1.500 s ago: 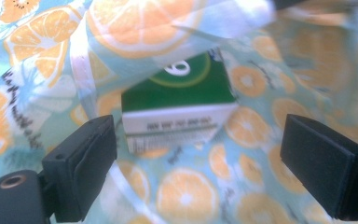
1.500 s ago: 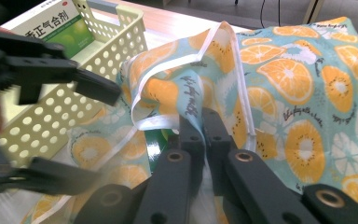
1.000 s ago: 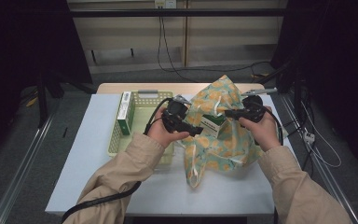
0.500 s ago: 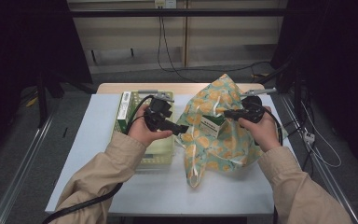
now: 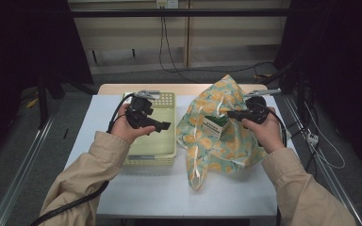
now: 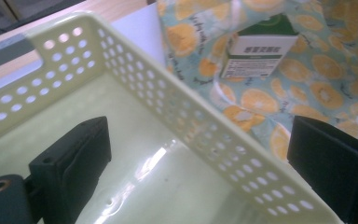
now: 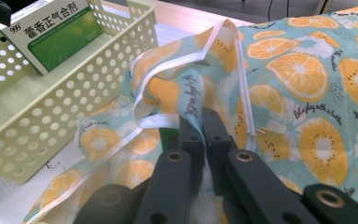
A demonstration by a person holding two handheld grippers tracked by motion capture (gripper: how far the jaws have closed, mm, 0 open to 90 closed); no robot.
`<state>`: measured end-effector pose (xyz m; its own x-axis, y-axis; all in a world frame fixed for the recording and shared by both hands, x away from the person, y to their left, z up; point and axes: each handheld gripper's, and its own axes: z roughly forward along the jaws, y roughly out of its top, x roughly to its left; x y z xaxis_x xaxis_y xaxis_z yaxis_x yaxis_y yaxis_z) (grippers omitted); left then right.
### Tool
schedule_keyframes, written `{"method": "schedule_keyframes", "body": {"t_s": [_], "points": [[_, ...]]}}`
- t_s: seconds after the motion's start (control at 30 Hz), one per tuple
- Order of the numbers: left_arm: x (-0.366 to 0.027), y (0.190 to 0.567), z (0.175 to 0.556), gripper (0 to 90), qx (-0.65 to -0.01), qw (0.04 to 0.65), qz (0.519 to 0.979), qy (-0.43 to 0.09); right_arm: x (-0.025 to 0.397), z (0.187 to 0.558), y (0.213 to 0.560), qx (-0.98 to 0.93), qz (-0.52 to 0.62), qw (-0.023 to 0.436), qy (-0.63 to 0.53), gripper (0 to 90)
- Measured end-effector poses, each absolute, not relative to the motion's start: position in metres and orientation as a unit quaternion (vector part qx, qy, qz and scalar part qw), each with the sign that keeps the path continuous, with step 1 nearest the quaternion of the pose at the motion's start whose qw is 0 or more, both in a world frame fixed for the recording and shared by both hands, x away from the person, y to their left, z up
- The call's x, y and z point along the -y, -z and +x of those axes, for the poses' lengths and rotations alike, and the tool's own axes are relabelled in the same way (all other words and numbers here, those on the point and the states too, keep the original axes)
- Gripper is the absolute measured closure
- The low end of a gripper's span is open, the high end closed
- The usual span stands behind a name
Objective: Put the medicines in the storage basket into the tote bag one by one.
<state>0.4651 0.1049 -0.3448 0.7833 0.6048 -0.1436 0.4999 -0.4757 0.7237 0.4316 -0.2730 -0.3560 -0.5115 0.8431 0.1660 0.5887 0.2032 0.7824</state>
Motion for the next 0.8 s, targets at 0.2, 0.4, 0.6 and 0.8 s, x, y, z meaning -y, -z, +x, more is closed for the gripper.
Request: {"method": "schedule_keyframes", "body": {"t_s": [0.2,0.4,0.6,0.8], "points": [[-0.125,0.346,0.475,6.1,-0.336,0.395,0.852,-0.079,0.275,0.431,0.357,-0.76,0.472,0.151,-0.421,89.8],[-0.141,0.352,0.482,6.1,-0.359,0.39,0.843,-0.088,0.277,0.43,0.357,-0.759,0.474,0.151,-0.421,89.8],[-0.149,0.353,0.485,6.6,-0.369,0.381,0.841,-0.102,0.28,0.43,0.357,-0.757,0.475,0.153,-0.422,89.8],[-0.163,0.35,0.492,6.3,-0.393,0.384,0.827,-0.119,0.28,0.43,0.357,-0.756,0.475,0.153,-0.423,89.8]]}}
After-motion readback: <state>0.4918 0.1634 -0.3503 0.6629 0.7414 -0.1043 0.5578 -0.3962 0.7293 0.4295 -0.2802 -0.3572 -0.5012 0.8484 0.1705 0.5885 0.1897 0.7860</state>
